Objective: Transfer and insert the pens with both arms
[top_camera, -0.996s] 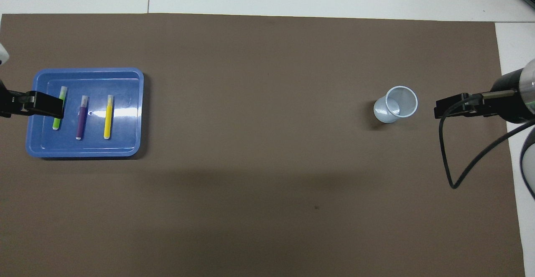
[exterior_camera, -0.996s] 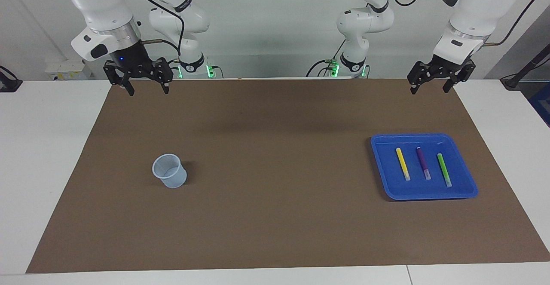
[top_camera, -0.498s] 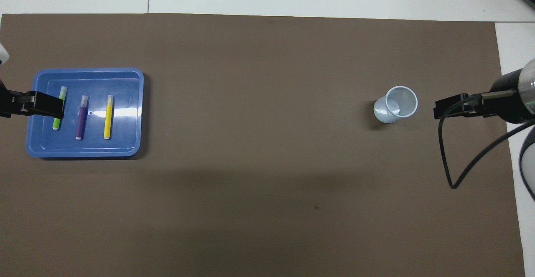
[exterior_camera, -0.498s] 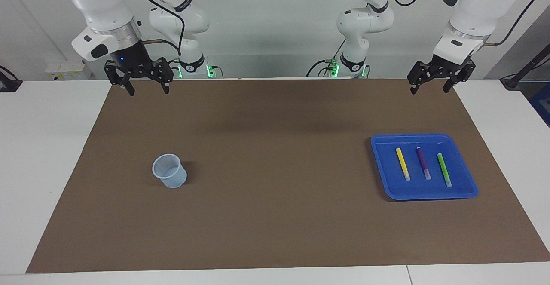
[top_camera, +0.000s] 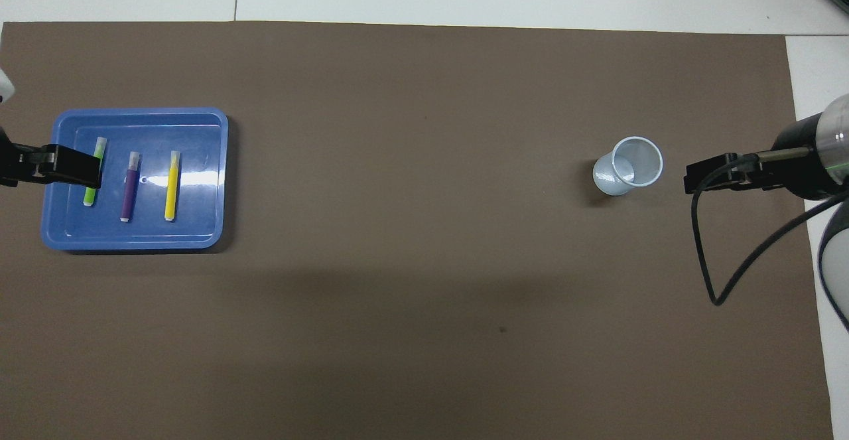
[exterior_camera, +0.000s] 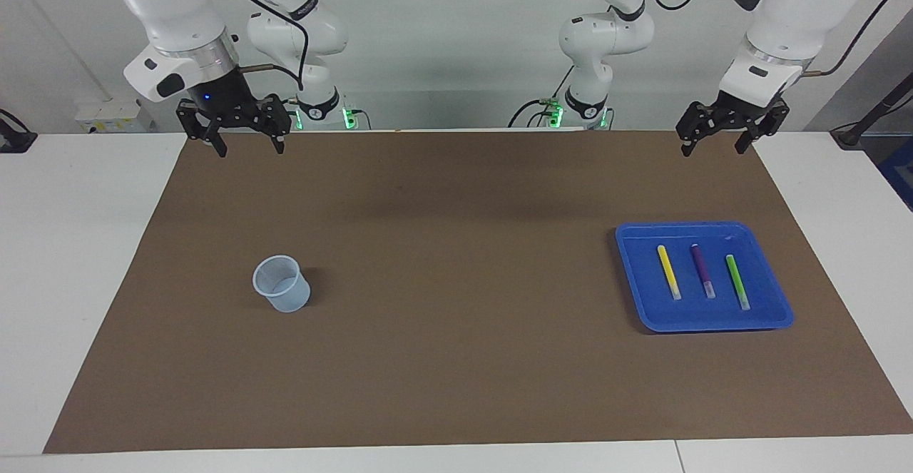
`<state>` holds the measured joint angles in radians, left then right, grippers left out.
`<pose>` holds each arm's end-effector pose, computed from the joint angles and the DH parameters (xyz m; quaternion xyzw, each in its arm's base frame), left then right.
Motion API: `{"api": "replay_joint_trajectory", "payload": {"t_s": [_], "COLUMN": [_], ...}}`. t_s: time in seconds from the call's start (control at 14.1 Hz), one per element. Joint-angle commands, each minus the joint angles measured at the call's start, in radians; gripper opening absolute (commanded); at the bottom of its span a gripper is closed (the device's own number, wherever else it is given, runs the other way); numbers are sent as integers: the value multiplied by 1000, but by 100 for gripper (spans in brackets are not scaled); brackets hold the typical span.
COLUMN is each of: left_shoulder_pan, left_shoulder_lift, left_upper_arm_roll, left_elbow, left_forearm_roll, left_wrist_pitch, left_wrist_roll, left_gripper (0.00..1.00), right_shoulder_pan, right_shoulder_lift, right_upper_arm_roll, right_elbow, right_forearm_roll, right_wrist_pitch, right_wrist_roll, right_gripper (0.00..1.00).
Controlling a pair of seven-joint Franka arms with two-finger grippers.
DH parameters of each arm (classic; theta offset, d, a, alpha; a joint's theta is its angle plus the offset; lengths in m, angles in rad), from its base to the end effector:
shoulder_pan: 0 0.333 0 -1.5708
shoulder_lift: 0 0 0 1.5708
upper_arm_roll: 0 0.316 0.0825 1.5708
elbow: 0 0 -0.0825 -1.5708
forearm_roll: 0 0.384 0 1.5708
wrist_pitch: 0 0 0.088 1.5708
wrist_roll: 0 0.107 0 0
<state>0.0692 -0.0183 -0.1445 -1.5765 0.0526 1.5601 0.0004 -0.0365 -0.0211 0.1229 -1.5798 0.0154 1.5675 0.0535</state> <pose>0.5467 -0.0363 0.6310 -0.9989 0.0375 -0.0019 0.0276 0.5455 0.0497 0.6315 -0.9998 -0.0165 -0.0039 0.0067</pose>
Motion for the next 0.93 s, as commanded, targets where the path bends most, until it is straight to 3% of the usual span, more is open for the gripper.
{"api": "replay_joint_trajectory", "payload": {"t_s": [0.0, 0.85], "left_shoulder_pan": [-6, -6], "left_shoulder_lift": [-28, -29], "left_upper_arm_roll": [13, 13], "left_elbow": [-31, -33], "left_forearm_roll": [-13, -13], "left_wrist_pitch": [2, 0], "left_wrist_roll": [12, 12], "left_gripper": [100, 100], "right_shoulder_pan": [-5, -6], "right_shoulder_lift": [-17, -16], "right_upper_arm_roll": [4, 3], "right_elbow": [-12, -14], "right_forearm_roll": [14, 15], "right_wrist_pitch": [-15, 31], "right_wrist_roll": [3, -72], "right_gripper": [100, 100]}}
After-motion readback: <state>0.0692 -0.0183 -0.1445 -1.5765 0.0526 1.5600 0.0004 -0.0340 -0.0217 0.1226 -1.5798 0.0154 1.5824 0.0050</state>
